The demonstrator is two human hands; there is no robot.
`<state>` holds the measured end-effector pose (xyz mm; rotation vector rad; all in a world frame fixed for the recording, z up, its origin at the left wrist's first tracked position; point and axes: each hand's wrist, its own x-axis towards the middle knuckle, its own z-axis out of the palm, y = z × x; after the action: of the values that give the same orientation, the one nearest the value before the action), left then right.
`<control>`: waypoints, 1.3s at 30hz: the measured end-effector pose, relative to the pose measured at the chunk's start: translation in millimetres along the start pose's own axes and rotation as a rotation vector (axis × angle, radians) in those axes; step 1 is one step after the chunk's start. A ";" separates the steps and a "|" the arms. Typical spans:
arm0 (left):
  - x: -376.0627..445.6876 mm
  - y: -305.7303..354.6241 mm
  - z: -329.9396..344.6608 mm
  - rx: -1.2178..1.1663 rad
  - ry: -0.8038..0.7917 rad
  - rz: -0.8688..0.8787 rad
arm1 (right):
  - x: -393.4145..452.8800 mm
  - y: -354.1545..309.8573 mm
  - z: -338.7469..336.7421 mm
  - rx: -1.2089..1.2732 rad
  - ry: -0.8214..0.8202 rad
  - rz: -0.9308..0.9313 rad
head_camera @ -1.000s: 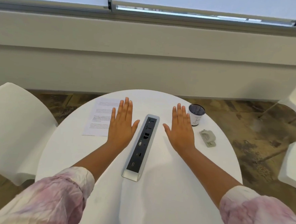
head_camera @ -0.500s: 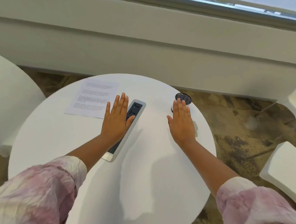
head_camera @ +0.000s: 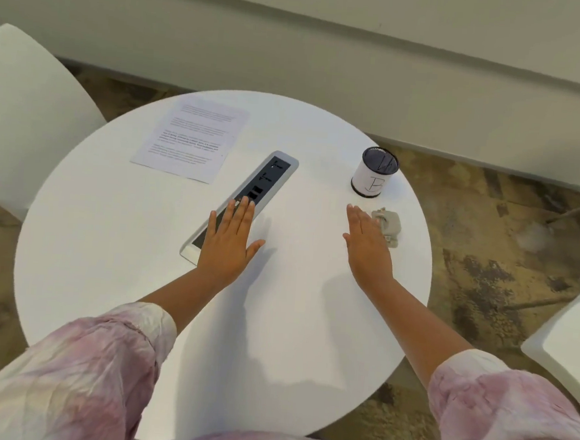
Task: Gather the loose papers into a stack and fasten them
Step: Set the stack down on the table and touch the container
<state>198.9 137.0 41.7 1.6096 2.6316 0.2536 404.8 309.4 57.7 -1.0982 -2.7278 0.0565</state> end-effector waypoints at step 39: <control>27.7 -1.7 54.9 0.117 -0.603 0.030 | -2.4 20.6 46.6 0.393 -0.458 0.143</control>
<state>191.5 167.2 -11.4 1.4580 2.1869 -0.3413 411.3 324.5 9.4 -1.2751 -2.8142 0.9287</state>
